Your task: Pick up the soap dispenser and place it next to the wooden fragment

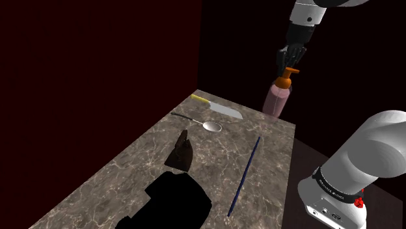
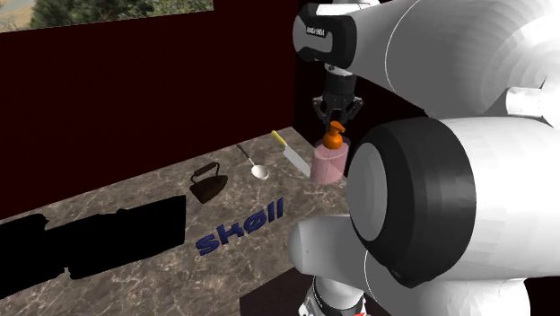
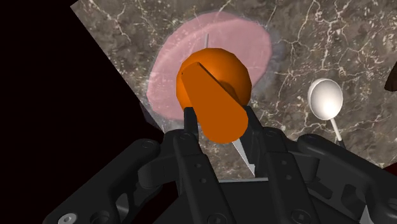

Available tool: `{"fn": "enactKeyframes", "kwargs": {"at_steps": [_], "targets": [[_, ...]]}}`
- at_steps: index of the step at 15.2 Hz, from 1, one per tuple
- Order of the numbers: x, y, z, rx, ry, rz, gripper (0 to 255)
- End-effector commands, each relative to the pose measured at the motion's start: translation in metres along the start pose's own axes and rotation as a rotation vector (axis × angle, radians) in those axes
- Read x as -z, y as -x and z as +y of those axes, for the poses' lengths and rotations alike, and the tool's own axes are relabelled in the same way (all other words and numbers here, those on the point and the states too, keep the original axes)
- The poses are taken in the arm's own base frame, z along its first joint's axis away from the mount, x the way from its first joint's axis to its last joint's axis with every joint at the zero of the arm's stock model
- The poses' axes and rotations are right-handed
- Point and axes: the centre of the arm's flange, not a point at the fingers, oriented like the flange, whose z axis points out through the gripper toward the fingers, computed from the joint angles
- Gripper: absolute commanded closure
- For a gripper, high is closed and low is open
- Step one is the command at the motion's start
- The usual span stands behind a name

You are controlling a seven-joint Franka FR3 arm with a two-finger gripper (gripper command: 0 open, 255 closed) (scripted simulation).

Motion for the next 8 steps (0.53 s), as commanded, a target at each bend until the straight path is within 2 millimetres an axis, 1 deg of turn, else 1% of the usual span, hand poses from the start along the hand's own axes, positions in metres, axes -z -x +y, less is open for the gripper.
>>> {"fn": "enactKeyframes", "kwargs": {"at_steps": [1, 8], "targets": [[0.011, 0.001, 0.001, 0.0, 0.0, 0.0, 255], [0.048, 0.002, 0.001, 0.0, 0.0, 0.0, 255]]}}
